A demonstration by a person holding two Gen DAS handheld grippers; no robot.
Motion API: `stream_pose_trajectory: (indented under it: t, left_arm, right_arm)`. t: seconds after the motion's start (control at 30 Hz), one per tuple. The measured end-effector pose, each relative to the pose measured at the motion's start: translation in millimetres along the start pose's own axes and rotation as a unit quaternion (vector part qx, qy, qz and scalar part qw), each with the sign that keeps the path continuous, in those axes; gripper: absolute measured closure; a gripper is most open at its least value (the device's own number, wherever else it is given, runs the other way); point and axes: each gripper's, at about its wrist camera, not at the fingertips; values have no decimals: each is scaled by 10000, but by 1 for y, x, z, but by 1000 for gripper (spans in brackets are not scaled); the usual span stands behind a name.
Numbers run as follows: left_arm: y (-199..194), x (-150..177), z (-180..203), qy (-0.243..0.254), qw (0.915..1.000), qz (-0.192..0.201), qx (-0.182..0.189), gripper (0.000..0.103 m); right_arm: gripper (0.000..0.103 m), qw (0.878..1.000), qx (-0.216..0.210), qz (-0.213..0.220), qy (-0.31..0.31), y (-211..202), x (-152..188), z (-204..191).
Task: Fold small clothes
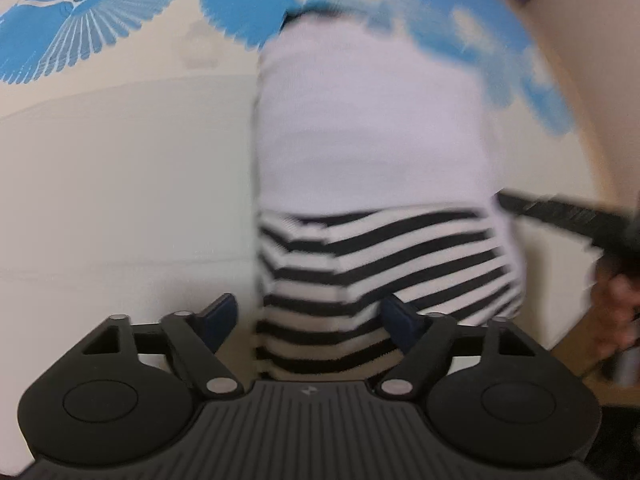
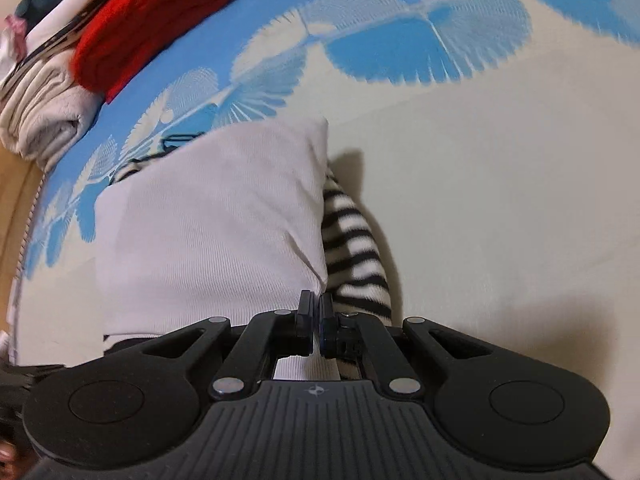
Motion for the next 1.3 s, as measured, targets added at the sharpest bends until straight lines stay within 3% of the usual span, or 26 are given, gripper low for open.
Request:
stream_pose_trajectory:
  t: [0.07,0.13,0.17,0.2,0.27,0.43,0.47,0.5,0.6,0.67,0.77,0.87,0.93,0.97,1.07,1.17,1.27,1.3]
  left_arm:
    - [-3,-1,-1,-12,9998,-21,221,22]
    - [10,7,1,363,9983,-405,-185,20]
    - [12,9,0,419,9977,-472,-248,20]
    - [9,7,-2,391,9982,-430,-151,21]
    - [1,2,-4,389,9986,-333,89,21]
    - [-7,0,-7,560,9977,-285,260,21]
    - [-6,0,-7,561,9976,-293,296,22]
    - [-4,2,-6,596,9973,-334,279,22]
    - [6,16,5,1029,9928,-604,-105,21]
    - [15,24,11,1367,9876,-714,-292,21]
    - [21,31,22,1782,9803,-745,-401,20]
    - [18,32,23,1943,9765,-794,-483,19]
    - [8,24,17,1766,9808,-707,-430,20]
    - [1,18,13,1566,9853,-596,-341,21]
    - [-16,-6,-11,348,9991,-139,219,17]
    - [-13,-27,-33,-621,9970,69,464,17]
    - [6,-46,-49,-1116,9931,99,334,17]
    - [12,-48,-50,-1190,9925,128,250,17]
  right_arm:
    - [99,9997,-159,203,-52,-8,0,-2]
    - [96,9992,-286,263,63,-19,-2,3]
    - [83,9990,-383,201,117,-20,-3,5]
    - [64,9985,-522,87,158,-22,0,8]
    - [54,9968,-761,-253,0,-20,9,9]
    - [59,9916,-858,-737,-627,-21,43,11]
    - [84,9912,-911,-746,-613,-22,45,12]
    - [100,9905,-1016,-731,-578,-25,45,14]
    - [100,9921,-1135,-370,-378,-51,32,26]
    - [100,9947,-951,-302,-232,-57,29,40]
    - [100,9929,-439,-875,-670,-36,47,33]
    - [99,9901,-295,-1021,-920,-28,50,22]
    - [93,9936,-390,-830,-659,-33,37,25]
    - [82,9954,-420,-628,-581,-38,31,27]
    - [63,9984,-460,32,-336,-45,15,28]
    - [58,9976,-610,259,200,-31,6,31]
    - [31,9957,-690,309,540,-11,3,27]
    - [27,9956,-672,239,606,-4,2,26]
Point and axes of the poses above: each gripper's, at about its wrist camera, not at the fingertips, and y roughly the way its jaws point, z to its right, x to its underside, and after that the axes turned 11 degrees about z, right-handed
